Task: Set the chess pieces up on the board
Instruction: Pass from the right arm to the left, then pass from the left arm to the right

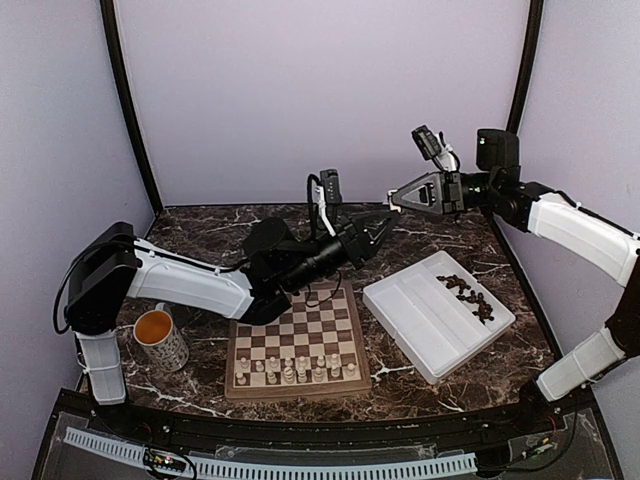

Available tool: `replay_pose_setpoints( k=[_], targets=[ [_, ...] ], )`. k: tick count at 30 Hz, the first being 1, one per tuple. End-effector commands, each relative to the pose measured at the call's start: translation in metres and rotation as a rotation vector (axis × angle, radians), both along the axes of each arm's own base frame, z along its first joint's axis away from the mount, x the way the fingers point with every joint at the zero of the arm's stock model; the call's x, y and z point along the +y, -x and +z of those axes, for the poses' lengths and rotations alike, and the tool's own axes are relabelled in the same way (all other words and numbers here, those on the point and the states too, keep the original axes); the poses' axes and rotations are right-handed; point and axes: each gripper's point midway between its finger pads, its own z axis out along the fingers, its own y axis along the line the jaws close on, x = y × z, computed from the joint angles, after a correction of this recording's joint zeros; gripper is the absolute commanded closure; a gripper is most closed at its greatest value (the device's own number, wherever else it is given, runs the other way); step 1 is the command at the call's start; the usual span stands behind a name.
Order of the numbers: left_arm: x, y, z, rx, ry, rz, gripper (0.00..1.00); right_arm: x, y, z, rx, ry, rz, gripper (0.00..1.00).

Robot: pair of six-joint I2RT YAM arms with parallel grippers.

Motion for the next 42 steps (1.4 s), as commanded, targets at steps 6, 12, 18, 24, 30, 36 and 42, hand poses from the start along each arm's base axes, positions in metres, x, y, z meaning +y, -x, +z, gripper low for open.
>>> replay_pose_setpoints(
  k=[6, 12, 18, 24, 30, 36, 42],
  targets=[
    [0.004, 0.002, 0.023, -0.039, 0.059, -0.025, 0.91, -0.001, 0.004, 0.006, -0.047, -0.019, -0.001, 0.80],
    [0.004, 0.003, 0.021, -0.034, 0.053, -0.041, 0.96, -0.002, 0.003, 0.004, -0.051, -0.016, -0.006, 0.75],
    [0.017, 0.001, 0.007, 0.002, -0.014, -0.039, 0.97, -0.025, -0.010, 0.006, -0.049, -0.006, -0.018, 0.48],
    [0.041, 0.006, -0.027, 0.047, -0.220, -0.048, 0.98, -0.068, -0.035, -0.008, -0.220, 0.117, -0.105, 0.37],
    [0.057, 0.029, -0.069, 0.115, -0.521, -0.159, 0.98, -0.074, -0.024, -0.086, -0.531, 0.639, -0.015, 0.48],
    [0.071, 0.066, -0.108, 0.258, -0.707, -0.376, 0.98, -0.062, -0.016, -0.123, -0.883, 0.915, 0.021, 0.48],
    [0.073, 0.087, -0.128, 0.359, -0.782, -0.519, 0.99, -0.031, -0.003, -0.129, -1.055, 0.992, 0.143, 0.48]
  ],
)
